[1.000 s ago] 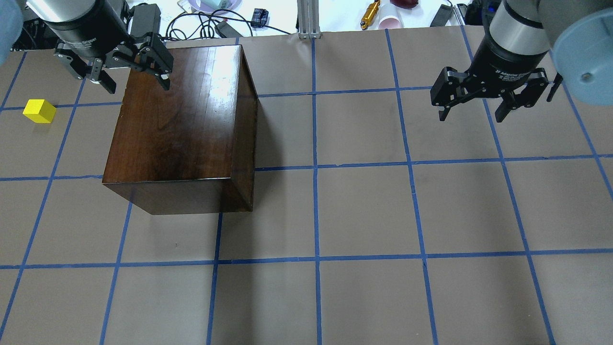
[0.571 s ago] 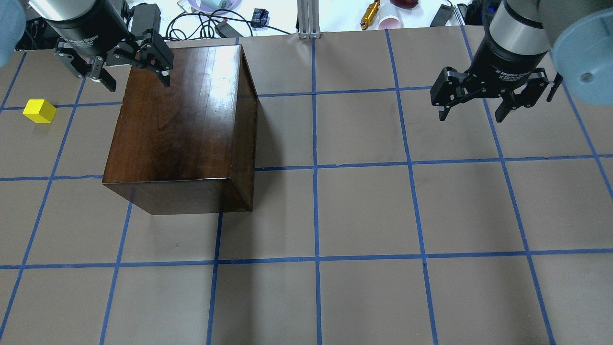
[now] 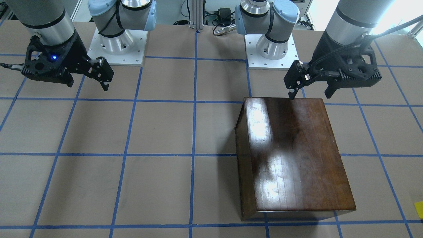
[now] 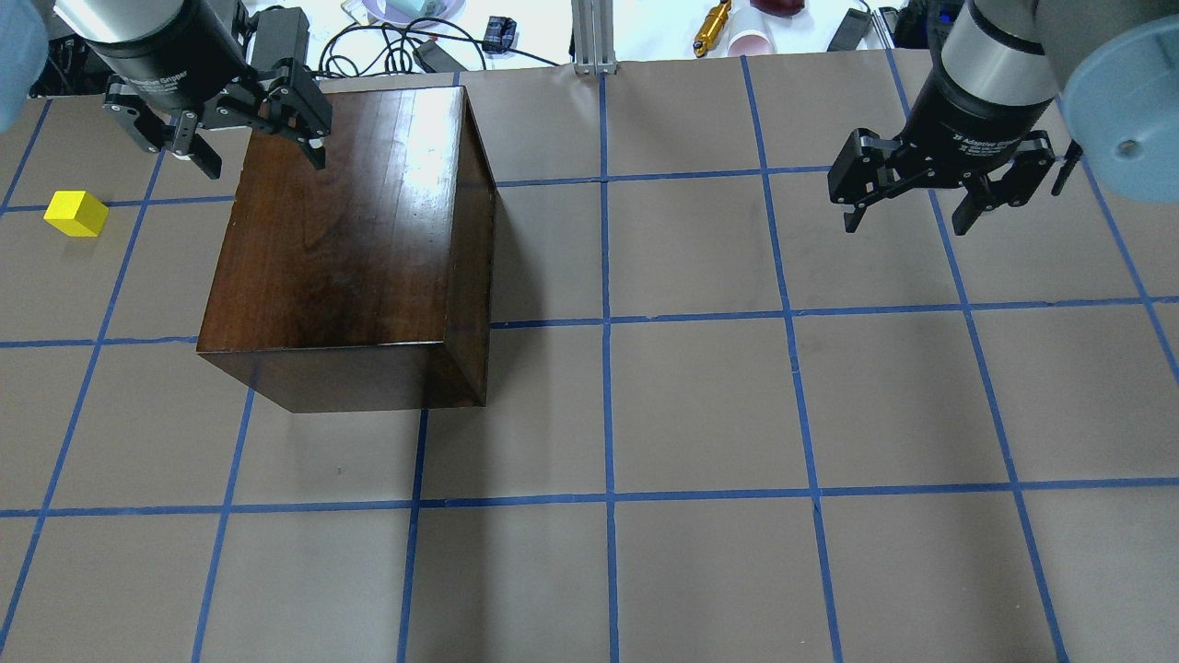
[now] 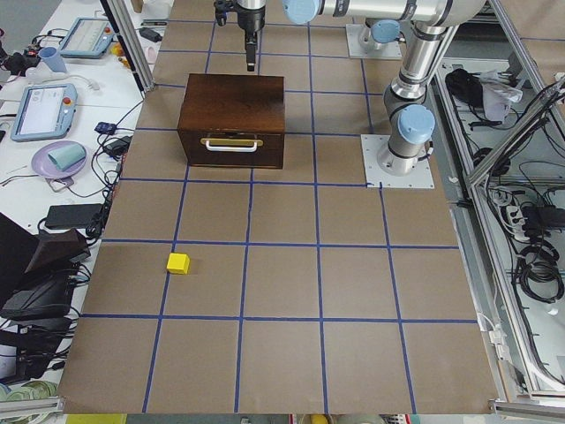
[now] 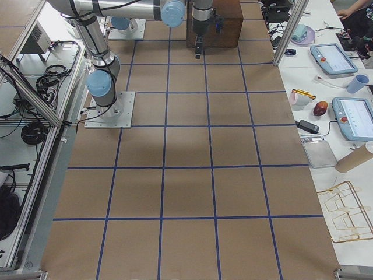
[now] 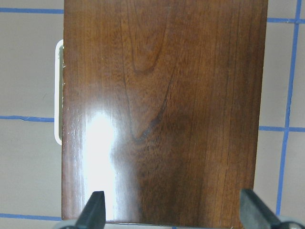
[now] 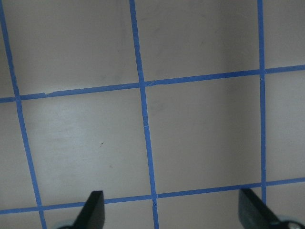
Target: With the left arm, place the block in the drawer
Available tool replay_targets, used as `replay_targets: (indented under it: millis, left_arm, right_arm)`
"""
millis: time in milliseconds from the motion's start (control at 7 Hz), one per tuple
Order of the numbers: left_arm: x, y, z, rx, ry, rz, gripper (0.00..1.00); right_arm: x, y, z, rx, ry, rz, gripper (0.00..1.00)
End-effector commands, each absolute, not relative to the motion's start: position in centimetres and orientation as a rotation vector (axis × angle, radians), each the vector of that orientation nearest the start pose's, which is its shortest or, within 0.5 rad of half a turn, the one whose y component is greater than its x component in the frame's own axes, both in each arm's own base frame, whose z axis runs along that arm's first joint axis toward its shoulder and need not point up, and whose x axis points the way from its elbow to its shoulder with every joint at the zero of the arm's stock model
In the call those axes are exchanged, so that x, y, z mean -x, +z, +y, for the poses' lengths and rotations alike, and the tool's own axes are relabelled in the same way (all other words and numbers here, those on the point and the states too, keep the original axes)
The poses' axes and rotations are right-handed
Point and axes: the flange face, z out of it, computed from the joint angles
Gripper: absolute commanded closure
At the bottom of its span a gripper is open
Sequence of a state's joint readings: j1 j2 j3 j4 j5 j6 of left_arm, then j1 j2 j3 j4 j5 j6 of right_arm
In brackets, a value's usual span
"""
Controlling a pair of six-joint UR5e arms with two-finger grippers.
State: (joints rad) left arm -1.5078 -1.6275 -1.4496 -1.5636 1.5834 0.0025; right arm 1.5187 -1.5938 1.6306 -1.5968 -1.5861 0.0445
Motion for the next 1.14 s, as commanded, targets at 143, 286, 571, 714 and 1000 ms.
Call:
replay_targets:
  millis: [143, 286, 571, 714, 1000]
  left_arm:
    - [10.1, 51.8, -52.8, 0.125, -0.108, 3.127, 0.0]
    - [10.1, 51.8, -52.8, 0.161, -0.108, 3.126, 0.0]
    - [9.5, 51.3, -53.2, 0.156, -0.093, 3.118, 0.0]
    - [8.9, 50.7, -54.1, 0.14, -0.104, 3.119, 0.0]
    - [4.2, 48.9, -56.2, 0.096, -0.082, 3.115, 0.0]
  right_arm:
    - [-10.7, 47.2, -48.7, -0.152, 0.017, 3.153, 0.0]
    - [-10.7, 47.2, -48.7, -0.152, 0.017, 3.153, 0.0]
    - [-10.7, 47.2, -48.7, -0.152, 0.017, 3.153, 0.0]
    - [-10.7, 47.2, -48.7, -0.152, 0.017, 3.153, 0.0]
    - [-10.7, 47.2, -48.7, -0.152, 0.017, 3.153, 0.0]
